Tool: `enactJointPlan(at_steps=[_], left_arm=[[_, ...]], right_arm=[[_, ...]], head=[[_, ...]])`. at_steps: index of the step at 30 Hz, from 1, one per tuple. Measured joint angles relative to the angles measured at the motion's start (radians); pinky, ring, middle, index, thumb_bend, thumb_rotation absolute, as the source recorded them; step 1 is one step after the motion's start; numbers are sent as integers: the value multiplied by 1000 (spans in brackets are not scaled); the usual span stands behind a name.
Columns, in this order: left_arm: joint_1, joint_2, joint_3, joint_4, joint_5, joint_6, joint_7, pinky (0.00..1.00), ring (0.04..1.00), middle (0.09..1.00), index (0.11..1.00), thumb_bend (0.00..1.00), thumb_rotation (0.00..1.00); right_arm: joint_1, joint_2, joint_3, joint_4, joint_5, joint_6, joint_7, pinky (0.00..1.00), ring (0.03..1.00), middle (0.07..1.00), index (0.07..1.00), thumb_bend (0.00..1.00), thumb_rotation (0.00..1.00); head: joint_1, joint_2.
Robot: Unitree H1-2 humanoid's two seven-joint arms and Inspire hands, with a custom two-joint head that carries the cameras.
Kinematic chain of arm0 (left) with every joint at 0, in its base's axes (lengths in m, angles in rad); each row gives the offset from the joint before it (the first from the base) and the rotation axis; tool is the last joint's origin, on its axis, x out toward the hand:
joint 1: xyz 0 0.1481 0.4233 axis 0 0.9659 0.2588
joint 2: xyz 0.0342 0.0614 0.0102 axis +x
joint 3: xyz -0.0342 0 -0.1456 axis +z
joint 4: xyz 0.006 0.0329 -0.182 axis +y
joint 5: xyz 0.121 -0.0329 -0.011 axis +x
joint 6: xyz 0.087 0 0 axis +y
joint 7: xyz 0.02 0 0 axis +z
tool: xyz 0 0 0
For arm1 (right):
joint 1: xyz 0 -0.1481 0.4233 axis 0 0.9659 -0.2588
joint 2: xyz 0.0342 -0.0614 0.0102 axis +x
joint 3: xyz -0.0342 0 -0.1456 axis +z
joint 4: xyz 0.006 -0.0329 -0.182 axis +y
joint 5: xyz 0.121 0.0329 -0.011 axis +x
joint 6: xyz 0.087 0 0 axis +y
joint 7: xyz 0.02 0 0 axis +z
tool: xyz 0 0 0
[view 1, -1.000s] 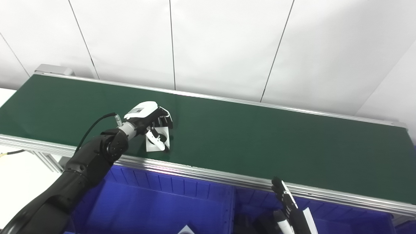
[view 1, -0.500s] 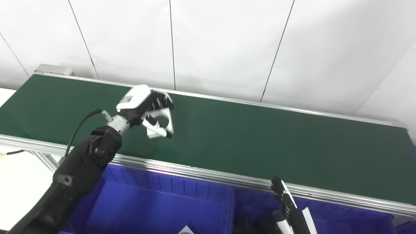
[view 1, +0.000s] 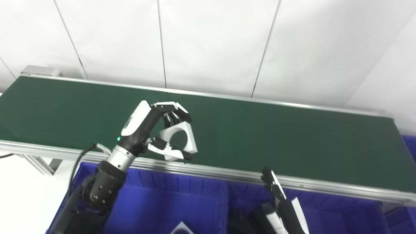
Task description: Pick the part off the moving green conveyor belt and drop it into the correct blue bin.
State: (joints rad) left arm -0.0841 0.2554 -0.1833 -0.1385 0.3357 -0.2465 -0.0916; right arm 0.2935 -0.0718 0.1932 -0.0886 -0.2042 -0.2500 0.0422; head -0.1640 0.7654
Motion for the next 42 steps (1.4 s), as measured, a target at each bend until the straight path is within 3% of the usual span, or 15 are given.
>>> enactJointPlan(at_steps=[3, 6, 15, 21, 25, 26, 29, 30, 31, 33, 35, 37, 40, 42], left_arm=[[61, -15, -13, -11, -1, 16, -24, 296, 387, 487, 519, 495, 0], [102, -14, -41, 19, 1, 6, -47, 350, 415, 500, 503, 497, 0], [140, -12, -122, 108, 70, 2, -93, 309, 372, 476, 526, 493, 0], [129, 19, -157, 116, 146, 134, -180, 313, 366, 463, 537, 492, 0], [110, 38, -200, 101, 220, 225, -257, 521, 444, 528, 493, 496, 0], [105, 43, -210, 93, 235, 254, -278, 589, 599, 654, 496, 501, 24], [86, 47, -232, 88, 287, 317, -320, 638, 703, 740, 498, 504, 40], [81, 47, -237, 86, 295, 339, -332, 698, 765, 792, 663, 568, 20], [74, 47, -244, 84, 310, 367, -350, 738, 810, 831, 764, 619, 42], [67, 47, -257, 79, 334, 417, -381, 799, 876, 891, 881, 692, 171], [68, 48, -263, 66, 340, 436, -402, 862, 919, 933, 937, 772, 287], [70, 47, -256, 50, 319, 441, -405, 882, 947, 963, 967, 810, 331], [80, 32, -197, 43, 227, 440, -393, 863, 951, 983, 984, 837, 333], [107, 6, -142, 35, 132, 424, -364, 847, 944, 988, 990, 864, 432]], right_arm=[[8, 10, 1, -21, 0, 19, 0, 946, 958, 971, 981, 749, 961], [10, 15, 3, -28, -5, 33, 0, 945, 956, 969, 980, 748, 957], [17, 22, 4, -62, -11, 51, 0, 924, 947, 964, 972, 735, 966], [25, 24, 1, -87, -13, 55, -2, 903, 937, 957, 963, 749, 958], [25, 29, 2, -88, -13, 62, -2, 896, 936, 957, 970, 757, 964], [25, 30, 2, -90, -13, 67, -2, 893, 935, 955, 968, 753, 962], [26, 30, 1, -90, -13, 74, -2, 895, 937, 955, 968, 746, 960], [26, 29, 1, -90, -13, 75, -2, 896, 934, 955, 966, 743, 961], [26, 29, 1, -91, -13, 76, -2, 896, 932, 954, 965, 746, 963], [26, 30, 2, -92, -14, 81, -2, 895, 931, 955, 965, 746, 963], [26, 29, 2, -92, -18, 84, -2, 895, 931, 956, 966, 746, 963], [25, 29, 2, -92, -21, 89, -2, 897, 933, 957, 968, 748, 967], [26, 29, 3, -94, -26, 93, -2, 900, 937, 960, 969, 746, 965], [27, 29, 4, -96, -28, 94, -1, 906, 937, 962, 971, 749, 962]], head=[[-23, 11], [-37, 24], [-29, 64], [-20, 72], [-22, 75], [-20, 75], [-20, 75], [-19, 75], [-19, 74], [-19, 74], [-19, 72], [-22, 71], [-23, 69], [-28, 66]])
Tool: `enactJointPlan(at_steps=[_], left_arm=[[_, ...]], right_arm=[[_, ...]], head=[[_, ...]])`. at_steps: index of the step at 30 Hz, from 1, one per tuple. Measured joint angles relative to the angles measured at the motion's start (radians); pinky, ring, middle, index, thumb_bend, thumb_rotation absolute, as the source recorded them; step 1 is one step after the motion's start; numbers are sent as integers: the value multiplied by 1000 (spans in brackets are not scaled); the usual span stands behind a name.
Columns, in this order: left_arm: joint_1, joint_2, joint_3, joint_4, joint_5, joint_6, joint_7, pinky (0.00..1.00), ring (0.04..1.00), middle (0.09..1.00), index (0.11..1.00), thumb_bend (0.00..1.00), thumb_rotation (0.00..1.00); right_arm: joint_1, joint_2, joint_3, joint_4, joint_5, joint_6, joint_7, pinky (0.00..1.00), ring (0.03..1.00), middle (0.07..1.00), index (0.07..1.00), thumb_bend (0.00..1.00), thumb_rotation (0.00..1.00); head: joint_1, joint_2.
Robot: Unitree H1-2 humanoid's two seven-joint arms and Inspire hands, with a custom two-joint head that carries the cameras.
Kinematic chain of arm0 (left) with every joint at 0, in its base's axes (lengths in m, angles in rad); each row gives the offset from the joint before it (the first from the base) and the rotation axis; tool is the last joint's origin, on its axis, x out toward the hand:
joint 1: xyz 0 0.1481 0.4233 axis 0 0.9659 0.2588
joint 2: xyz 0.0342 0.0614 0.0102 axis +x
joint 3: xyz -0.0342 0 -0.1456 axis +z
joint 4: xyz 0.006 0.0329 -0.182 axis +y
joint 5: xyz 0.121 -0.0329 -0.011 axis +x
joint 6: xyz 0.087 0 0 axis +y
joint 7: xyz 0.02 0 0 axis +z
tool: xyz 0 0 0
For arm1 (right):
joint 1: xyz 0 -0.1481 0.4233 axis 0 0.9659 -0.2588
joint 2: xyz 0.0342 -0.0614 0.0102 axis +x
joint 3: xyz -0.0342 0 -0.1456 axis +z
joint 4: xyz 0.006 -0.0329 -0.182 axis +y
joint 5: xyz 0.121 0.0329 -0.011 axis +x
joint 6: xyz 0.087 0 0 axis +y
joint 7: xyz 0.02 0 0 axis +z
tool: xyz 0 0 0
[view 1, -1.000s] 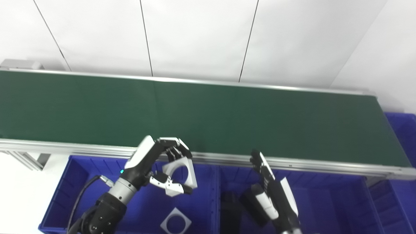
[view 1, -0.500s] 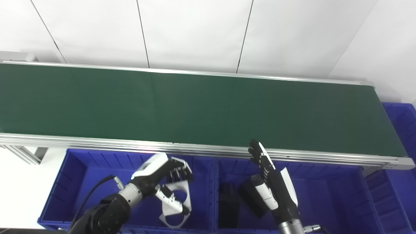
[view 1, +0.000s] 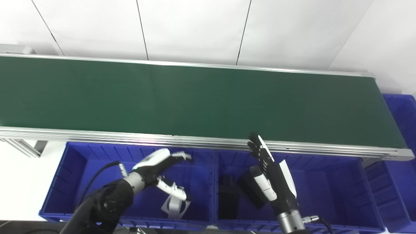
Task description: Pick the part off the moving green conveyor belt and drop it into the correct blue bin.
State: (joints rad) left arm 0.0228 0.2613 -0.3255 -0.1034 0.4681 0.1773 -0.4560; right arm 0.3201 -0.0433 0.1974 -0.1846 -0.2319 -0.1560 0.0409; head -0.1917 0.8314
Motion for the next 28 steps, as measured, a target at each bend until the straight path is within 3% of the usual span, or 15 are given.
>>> enactJointPlan(at_steps=[2, 7, 10, 14, 21, 24, 28], left_arm=[[39, -28, 43, -22, -77, -28, 37, 857, 951, 992, 998, 892, 509], [142, -121, 123, -53, -288, -120, 100, 935, 996, 1000, 989, 886, 519], [172, -139, 129, -47, -351, -207, 111, 946, 983, 988, 980, 902, 541], [184, -148, 137, -34, -383, -286, 139, 945, 980, 986, 981, 912, 532], [185, -159, 132, -1, -393, -333, 161, 952, 979, 986, 978, 908, 544], [184, -159, 131, 16, -371, -346, 176, 943, 973, 984, 977, 841, 666], [184, -157, 127, 14, -311, -369, 210, 948, 977, 987, 982, 797, 736]], right_arm=[[3, 0, 0, -2, -4, 1, 0, 900, 934, 961, 972, 757, 962], [8, 0, 8, -21, -24, 12, 2, 907, 936, 957, 974, 766, 946], [9, -2, 10, -24, -24, 21, 8, 922, 944, 964, 981, 759, 950], [12, -11, 15, -26, -26, 43, 22, 918, 945, 968, 984, 754, 924], [15, -16, 17, -27, -25, 64, 30, 922, 951, 969, 984, 755, 899], [15, -17, 17, -27, -25, 69, 30, 927, 953, 968, 983, 748, 900], [14, -17, 17, -27, -26, 69, 30, 921, 949, 968, 982, 747, 902]], head=[[-3, -3], [-3, -5], [5, -8], [9, -12], [15, -17], [17, -17], [20, -18]])
